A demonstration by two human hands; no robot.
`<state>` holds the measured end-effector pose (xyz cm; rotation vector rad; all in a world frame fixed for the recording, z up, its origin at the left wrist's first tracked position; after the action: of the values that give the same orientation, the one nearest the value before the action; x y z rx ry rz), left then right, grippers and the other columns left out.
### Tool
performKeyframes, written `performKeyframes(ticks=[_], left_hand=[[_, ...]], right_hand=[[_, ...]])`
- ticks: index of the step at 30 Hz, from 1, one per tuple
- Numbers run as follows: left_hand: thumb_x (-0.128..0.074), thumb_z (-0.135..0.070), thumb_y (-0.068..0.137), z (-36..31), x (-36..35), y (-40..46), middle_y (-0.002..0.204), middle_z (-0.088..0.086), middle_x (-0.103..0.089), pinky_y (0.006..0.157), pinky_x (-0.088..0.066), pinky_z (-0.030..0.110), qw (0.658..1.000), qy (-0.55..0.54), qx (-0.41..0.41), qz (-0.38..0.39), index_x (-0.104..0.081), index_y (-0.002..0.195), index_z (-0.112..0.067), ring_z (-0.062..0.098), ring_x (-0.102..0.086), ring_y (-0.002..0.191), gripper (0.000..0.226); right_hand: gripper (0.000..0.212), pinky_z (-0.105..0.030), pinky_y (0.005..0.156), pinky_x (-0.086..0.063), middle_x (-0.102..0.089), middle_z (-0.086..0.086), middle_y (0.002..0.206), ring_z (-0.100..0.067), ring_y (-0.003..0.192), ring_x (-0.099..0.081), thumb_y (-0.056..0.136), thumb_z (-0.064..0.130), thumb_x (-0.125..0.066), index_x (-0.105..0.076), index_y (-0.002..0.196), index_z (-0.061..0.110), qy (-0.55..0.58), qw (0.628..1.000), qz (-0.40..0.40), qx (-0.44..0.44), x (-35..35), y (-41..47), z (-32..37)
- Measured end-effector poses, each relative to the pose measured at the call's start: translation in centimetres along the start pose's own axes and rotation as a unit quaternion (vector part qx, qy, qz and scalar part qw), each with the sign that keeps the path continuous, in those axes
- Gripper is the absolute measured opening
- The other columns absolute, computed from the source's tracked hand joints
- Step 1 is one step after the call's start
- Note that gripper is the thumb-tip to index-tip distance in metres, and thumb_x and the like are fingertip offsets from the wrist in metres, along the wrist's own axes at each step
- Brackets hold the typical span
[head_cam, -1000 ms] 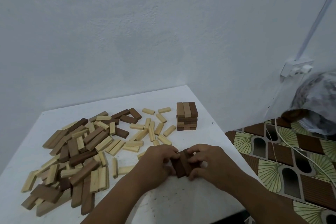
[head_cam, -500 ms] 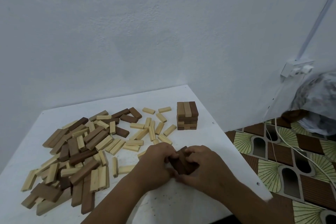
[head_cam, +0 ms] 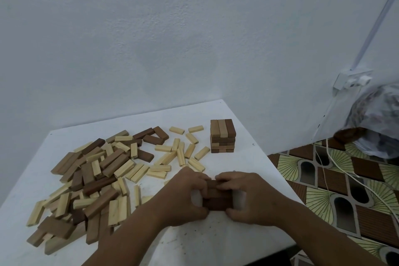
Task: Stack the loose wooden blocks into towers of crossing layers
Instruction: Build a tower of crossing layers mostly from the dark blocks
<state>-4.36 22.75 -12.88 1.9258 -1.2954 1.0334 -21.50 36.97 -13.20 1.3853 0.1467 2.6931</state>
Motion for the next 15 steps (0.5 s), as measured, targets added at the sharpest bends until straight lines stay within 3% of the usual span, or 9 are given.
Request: performKeyframes(ticks=[2,4,9,15], left_hand=[[-0.079,-0.033,0.067,0.2,-0.1,-0.1,0.118,-0.025,-0.056,0.088,-0.039,0.02,1.0,-0.008,0.008,-0.009,-0.067,0.084,-0.024,0.002,-0.04,0.105,0.023],[-0.08,-0.033,0.066,0.3,-0.3,-0.2,0.119,-0.026,-0.055,0.091,-0.039,0.021,1.0,-0.019,0.014,-0.01,-0.067,0.083,-0.027,0.001,-0.039,0.107,0.022],[-0.078,-0.038,0.068,0.4,-0.2,-0.4,0.122,-0.025,-0.051,0.093,-0.041,0.025,1.0,-0.005,0.009,0.013,-0.059,0.08,-0.037,0.005,-0.036,0.11,0.023],[-0.081,-0.037,0.069,-0.1,0.4,-0.2,0.115,-0.023,-0.053,0.093,-0.04,0.022,0.999,0.0,0.032,0.015,-0.064,0.081,-0.035,0.0,-0.038,0.108,0.021]], right_hand=[[0.057,-0.003,0.097,-0.024,-0.048,0.018,0.135,0.012,0.123,-0.034,0.069,0.048,-0.075,-0.064,0.125,0.038,-0.017,1.0,-0.01,-0.021,-0.3,-0.5,-0.7],[0.055,-0.007,0.095,-0.025,-0.047,0.021,0.126,0.009,0.12,-0.033,0.07,0.055,-0.071,-0.062,0.123,0.044,-0.029,0.999,-0.022,-0.032,-0.8,-0.9,-1.3],[0.053,-0.007,0.095,-0.027,-0.047,0.023,0.123,0.006,0.118,-0.037,0.072,0.056,-0.068,-0.064,0.123,0.042,-0.021,0.999,-0.031,-0.038,-1.1,-1.1,-1.5],[0.052,-0.005,0.094,-0.029,-0.047,0.024,0.122,0.009,0.116,-0.036,0.073,0.054,-0.071,-0.062,0.123,0.044,-0.015,0.999,-0.033,-0.034,-1.0,-1.0,-1.7]])
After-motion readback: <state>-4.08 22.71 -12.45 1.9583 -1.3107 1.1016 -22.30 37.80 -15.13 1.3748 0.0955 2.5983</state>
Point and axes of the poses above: each hand's wrist, its own y-axis towards the middle knuckle, its own x-axis out of the back of the hand, z = x × y, the point moved 1 cm from there along y, towards the middle knuckle
